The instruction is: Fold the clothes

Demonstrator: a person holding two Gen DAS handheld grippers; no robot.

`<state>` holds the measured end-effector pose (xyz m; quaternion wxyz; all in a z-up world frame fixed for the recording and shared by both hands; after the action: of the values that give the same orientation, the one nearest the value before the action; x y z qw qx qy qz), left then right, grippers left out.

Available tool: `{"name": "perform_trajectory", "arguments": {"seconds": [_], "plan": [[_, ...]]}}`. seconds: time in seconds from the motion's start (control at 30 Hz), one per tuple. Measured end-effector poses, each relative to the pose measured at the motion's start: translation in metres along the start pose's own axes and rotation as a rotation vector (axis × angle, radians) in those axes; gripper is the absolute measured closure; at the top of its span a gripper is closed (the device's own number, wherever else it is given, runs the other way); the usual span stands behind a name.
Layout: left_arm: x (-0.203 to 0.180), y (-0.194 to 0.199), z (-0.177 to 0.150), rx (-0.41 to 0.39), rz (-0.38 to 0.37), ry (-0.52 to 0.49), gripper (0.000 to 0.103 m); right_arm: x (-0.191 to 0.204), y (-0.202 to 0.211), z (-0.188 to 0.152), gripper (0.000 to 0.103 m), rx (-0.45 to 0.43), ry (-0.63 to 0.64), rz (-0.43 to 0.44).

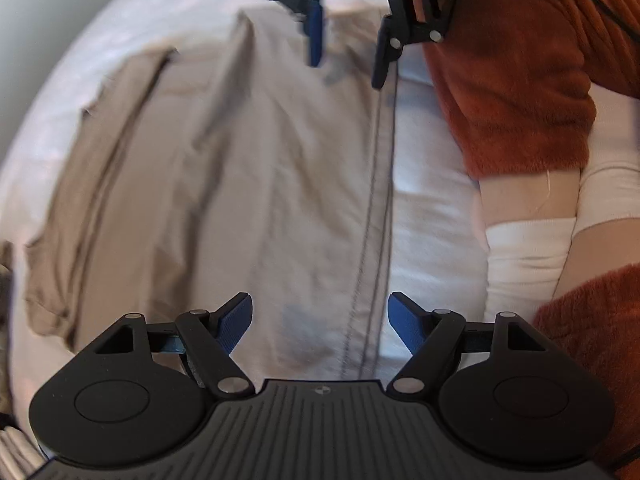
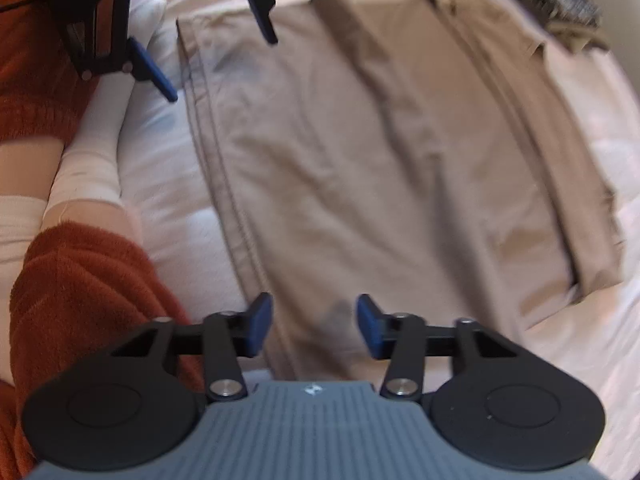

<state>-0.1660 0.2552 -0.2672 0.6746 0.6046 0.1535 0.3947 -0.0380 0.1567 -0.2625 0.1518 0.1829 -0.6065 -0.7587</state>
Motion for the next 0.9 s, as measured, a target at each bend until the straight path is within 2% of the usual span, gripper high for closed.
{"name": "perform_trajectory", "arguments": {"seconds": [0.1, 0.23, 0.33, 0.43, 0.53, 0.63, 0.73, 0.8, 0.83, 0.9], "plan": [[0.003, -0.009, -0.006, 0.027, -0.078, 0.024, 0.029, 0.004, -0.009, -0.004, 0.056, 0.042, 0.003, 0.048], [-0.004, -0.027, -0.014, 0.13, -0.104, -0.025, 0.029, 0.003, -0.013, -0.007, 0.056, 0.068, -0.026, 0.085], [-0.011, -0.037, -0.017, 0.165, -0.092, -0.074, 0.028, 0.003, -0.017, -0.009, 0.054, 0.078, -0.044, 0.087], [-0.009, -0.04, -0.016, 0.172, -0.096, -0.057, 0.028, 0.004, -0.018, -0.011, 0.053, 0.071, -0.056, 0.084], [-0.004, -0.039, -0.017, 0.174, -0.091, -0.027, 0.035, 0.001, -0.015, -0.013, 0.047, 0.06, -0.073, 0.069], [0.002, -0.037, -0.019, 0.176, -0.078, 0.013, 0.048, -0.002, -0.011, -0.017, 0.044, 0.049, -0.093, 0.058], [0.009, -0.034, -0.021, 0.177, -0.055, 0.05, 0.069, -0.004, -0.006, -0.02, 0.044, 0.04, -0.103, 0.052], [0.016, -0.031, -0.023, 0.165, -0.034, 0.094, 0.094, -0.004, -0.002, -0.022, 0.043, 0.031, -0.103, 0.05], [0.022, -0.029, -0.025, 0.156, -0.029, 0.132, 0.098, -0.004, 0.0, -0.023, 0.043, 0.026, -0.103, 0.05], [0.035, -0.024, -0.028, 0.132, -0.033, 0.216, 0.099, -0.002, 0.004, -0.023, 0.043, 0.014, -0.097, 0.051]]}}
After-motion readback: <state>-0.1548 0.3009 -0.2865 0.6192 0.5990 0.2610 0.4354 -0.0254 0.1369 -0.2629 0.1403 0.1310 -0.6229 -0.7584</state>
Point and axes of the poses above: each gripper's, at about its wrist camera, not at the fingertips, and y roughly against the way its jaws point, x to its left, z to its top, the point moved 5 cm from there along -y, roughly the way its jaws point, and after that the axes turned 8 degrees about -y, right-handed, at the moved point
